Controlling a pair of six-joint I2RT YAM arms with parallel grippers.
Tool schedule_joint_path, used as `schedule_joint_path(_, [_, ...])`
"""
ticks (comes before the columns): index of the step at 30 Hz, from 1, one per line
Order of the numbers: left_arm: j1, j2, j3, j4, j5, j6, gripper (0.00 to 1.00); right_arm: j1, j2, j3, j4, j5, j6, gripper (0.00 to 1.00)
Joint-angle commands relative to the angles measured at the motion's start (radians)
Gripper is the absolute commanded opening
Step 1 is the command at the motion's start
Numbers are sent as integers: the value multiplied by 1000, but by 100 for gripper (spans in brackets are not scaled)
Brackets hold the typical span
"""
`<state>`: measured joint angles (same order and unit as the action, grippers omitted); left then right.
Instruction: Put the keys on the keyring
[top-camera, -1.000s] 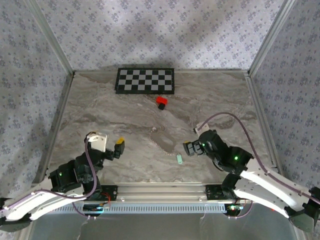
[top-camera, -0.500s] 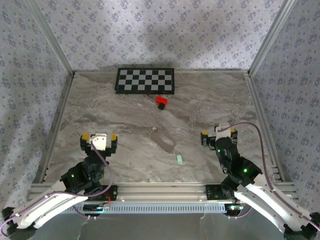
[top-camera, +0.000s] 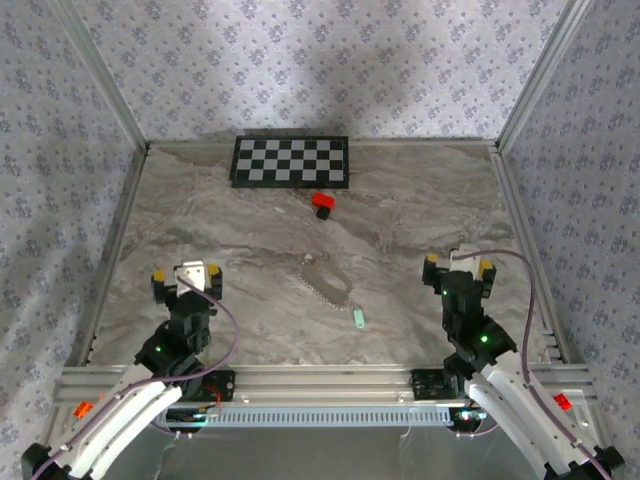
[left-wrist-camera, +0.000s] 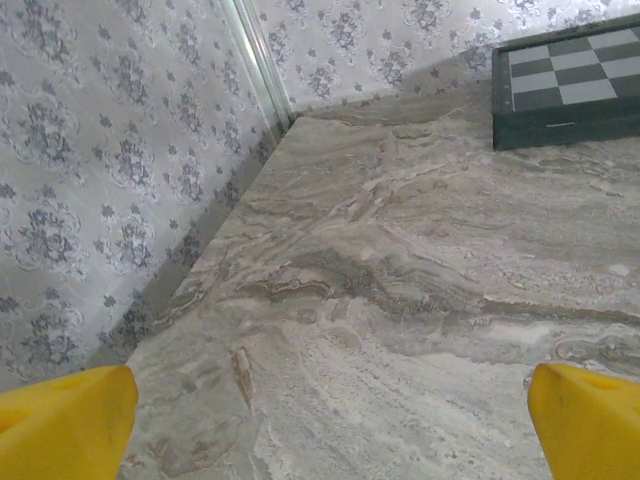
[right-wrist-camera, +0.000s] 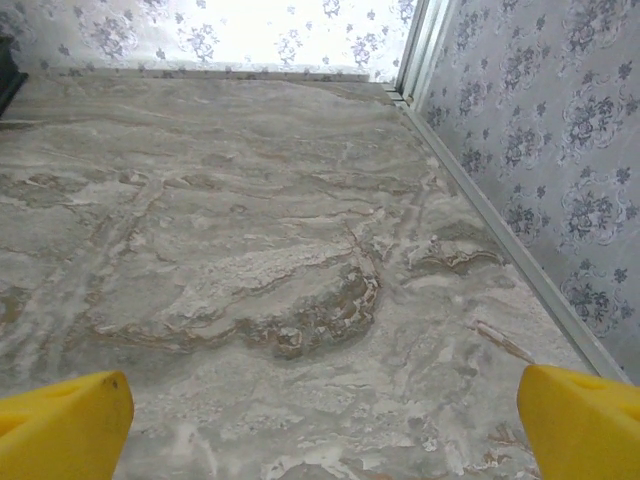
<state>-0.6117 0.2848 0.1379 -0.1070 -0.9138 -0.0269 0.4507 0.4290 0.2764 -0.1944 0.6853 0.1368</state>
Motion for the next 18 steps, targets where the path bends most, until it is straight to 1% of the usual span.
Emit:
schedule_joint_path(1, [76, 31, -17, 99, 130, -13, 99, -25, -3, -62, 92, -4, -26, 100])
schedule_joint_path(2, [101, 54, -17, 113, 152, -19, 100, -39, -3, -87, 118, -3, -21, 100])
schedule_joint_path(3, [129, 82, -15, 127, 170, -25, 100, -55, -4, -96, 134, -33, -28, 100])
schedule_joint_path(7, [194, 212, 10, 187, 222, -37, 100, -108, 22, -137, 212, -65, -13, 100])
schedule_joint_path(8, [206, 244, 13, 210, 231, -33, 99, -133, 37, -149, 242, -87, -15, 100])
schedule_joint_path(10, [228, 299, 17, 258, 241, -29, 99, -192, 73, -133, 224, -141, 25, 100])
schedule_joint_path(14, [293, 352, 14, 329, 287, -44, 99, -284, 134, -122, 257, -227, 69, 100])
schedule_joint_path(18, [380, 400, 11, 393, 359, -70, 99, -315, 218, -136, 386, -250, 72, 100])
